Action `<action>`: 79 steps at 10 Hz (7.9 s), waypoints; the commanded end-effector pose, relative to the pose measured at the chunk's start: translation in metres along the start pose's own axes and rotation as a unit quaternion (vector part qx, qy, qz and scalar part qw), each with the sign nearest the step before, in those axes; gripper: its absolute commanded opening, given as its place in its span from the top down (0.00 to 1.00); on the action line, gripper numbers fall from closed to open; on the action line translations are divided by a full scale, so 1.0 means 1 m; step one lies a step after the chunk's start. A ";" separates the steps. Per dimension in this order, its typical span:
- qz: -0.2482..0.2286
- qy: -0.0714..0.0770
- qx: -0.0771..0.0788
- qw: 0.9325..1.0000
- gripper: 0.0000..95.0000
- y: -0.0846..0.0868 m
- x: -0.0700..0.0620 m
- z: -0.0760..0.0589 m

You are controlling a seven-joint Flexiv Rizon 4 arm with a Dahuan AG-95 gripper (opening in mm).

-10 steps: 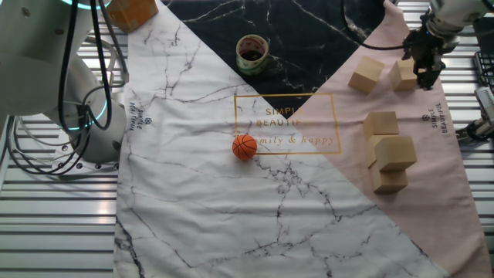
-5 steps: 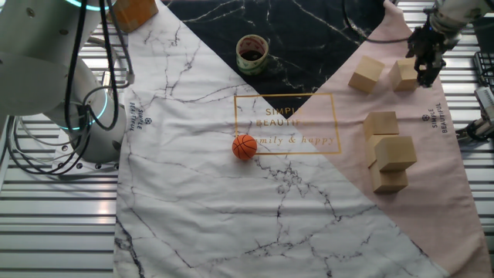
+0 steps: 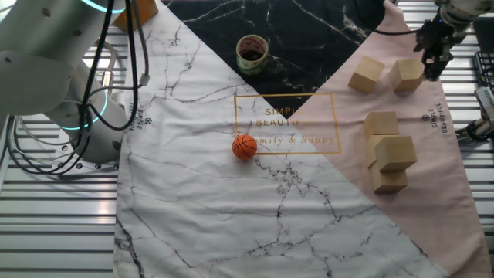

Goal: Stack the blocks into a pyramid shape

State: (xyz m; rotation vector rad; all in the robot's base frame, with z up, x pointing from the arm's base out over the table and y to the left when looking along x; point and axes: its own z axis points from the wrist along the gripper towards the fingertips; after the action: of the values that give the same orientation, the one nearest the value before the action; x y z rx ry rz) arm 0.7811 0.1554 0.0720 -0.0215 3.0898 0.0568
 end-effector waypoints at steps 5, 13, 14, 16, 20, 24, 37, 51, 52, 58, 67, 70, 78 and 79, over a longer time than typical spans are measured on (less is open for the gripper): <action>-0.002 -0.006 -0.002 1.000 0.20 0.002 0.010 0.012; -0.005 -0.012 -0.005 1.000 0.20 -0.001 0.016 0.023; -0.005 -0.013 -0.005 1.000 0.20 -0.001 0.015 0.025; -0.006 -0.013 -0.003 1.000 0.20 0.000 0.014 0.026; -0.001 -0.012 -0.003 1.000 0.20 0.000 0.013 0.027; 0.001 -0.010 0.007 1.000 0.40 0.004 0.013 0.031; 0.013 -0.001 0.009 1.000 1.00 0.004 0.013 0.031; -0.015 0.015 0.004 1.000 1.00 0.010 0.025 -0.011; -0.015 0.016 0.004 1.000 1.00 0.010 0.025 -0.011; -0.022 0.018 -0.001 1.000 1.00 0.009 0.024 -0.030; -0.115 0.041 -0.005 0.992 1.00 0.003 0.051 -0.077; -0.288 0.049 -0.003 0.956 1.00 0.006 0.070 -0.081; -0.711 0.071 -0.015 0.700 1.00 0.012 0.078 -0.075; -0.730 0.070 -0.016 0.680 1.00 0.012 0.078 -0.075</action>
State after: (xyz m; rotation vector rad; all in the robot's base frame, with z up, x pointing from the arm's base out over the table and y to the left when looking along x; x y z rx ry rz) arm 0.7027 0.1621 0.1448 -1.7908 2.6660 0.0436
